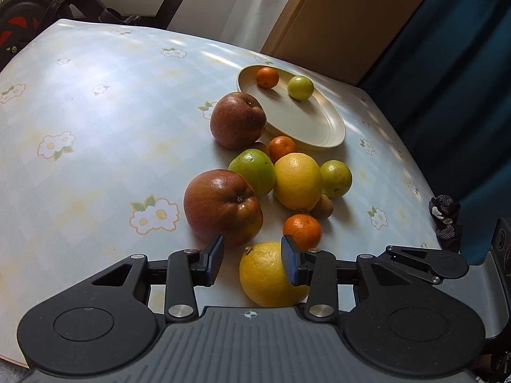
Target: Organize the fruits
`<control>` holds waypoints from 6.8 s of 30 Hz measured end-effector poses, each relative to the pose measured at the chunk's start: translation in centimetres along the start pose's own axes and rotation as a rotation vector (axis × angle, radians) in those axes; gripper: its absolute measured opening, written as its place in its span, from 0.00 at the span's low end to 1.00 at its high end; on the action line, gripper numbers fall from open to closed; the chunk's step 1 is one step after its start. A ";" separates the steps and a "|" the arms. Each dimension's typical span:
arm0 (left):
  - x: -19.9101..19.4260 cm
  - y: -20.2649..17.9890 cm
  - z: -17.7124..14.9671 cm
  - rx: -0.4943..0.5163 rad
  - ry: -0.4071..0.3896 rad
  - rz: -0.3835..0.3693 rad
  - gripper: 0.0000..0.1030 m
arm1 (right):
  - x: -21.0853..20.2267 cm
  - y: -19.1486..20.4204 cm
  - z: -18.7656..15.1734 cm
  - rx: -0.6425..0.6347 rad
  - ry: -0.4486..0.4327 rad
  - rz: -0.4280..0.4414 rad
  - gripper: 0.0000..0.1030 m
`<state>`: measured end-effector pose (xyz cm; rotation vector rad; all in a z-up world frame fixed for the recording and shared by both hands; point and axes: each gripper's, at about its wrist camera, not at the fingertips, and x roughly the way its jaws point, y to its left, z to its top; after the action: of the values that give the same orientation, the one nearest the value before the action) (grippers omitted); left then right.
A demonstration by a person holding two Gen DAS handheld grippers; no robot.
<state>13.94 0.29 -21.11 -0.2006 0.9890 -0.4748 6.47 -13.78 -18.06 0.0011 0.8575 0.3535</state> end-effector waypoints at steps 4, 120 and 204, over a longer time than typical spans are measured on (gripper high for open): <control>0.2 0.1 0.0 -0.033 0.000 -0.009 0.41 | -0.2 -0.2 -0.1 0.011 -0.005 -0.007 0.44; 14.7 2.6 23.3 -0.052 0.015 -0.097 0.40 | 14.2 -18.8 18.3 0.113 -0.058 -0.111 0.47; -1.3 -3.0 5.7 0.079 -0.320 0.362 0.41 | 2.3 -3.5 0.5 0.061 -0.139 -0.039 0.38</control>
<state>17.27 -2.01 -15.94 -0.0221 0.6718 -0.1421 9.30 -16.33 -19.94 0.0650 0.7294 0.2866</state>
